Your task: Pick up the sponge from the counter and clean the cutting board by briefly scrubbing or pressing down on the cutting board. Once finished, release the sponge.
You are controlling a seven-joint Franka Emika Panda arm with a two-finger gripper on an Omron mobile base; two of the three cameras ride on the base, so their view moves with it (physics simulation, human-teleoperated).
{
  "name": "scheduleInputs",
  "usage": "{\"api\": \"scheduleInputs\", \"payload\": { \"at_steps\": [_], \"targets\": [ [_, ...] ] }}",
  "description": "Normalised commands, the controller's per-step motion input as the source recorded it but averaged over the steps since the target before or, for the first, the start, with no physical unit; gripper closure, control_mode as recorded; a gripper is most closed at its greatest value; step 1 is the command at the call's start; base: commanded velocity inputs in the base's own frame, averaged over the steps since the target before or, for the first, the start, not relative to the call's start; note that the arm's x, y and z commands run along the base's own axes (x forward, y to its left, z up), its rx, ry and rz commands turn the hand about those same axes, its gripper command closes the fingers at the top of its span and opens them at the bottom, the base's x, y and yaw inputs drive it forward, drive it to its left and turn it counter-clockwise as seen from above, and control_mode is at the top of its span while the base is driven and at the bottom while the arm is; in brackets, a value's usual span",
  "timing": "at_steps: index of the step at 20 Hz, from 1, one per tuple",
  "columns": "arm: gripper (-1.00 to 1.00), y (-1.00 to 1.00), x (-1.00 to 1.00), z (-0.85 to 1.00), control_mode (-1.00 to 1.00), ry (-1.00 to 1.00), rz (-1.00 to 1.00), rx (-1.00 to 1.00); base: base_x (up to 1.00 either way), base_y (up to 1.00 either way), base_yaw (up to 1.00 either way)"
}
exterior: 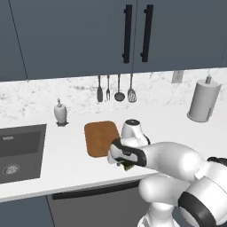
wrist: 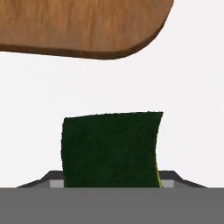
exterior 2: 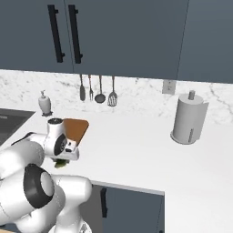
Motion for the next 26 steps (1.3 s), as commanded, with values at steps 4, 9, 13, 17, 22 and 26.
{"api": "scheduleInputs", "payload": {
  "at_steps": [4, 9, 13, 17, 22, 26],
  "targets": [
    [1.00, 0.11, -0.07, 0.35, -1.00, -0.06, 0.00, 0.21, 0.00, 0.00, 0.00],
    [1.00, 0.57, 0.63, 0.68, -1.00, 0.08, 0.00, 0.19, 0.00, 0.00, 0.00],
    [1.00, 0.67, 1.00, 0.20, -1.00, 0.28, 0.00, 0.09, 0.00, 0.00, 0.00],
    [1.00, 0.41, 1.00, 0.07, -1.00, 0.21, -0.02, -0.04, 0.00, 0.00, 0.00],
    [1.00, 0.29, 0.80, -0.20, -1.00, 0.11, -0.10, -0.12, 0.00, 0.00, 0.00],
    [1.00, 0.32, 0.29, -0.59, -1.00, 0.01, -0.01, -0.02, 0.00, 0.00, 0.00]
  ]
}}
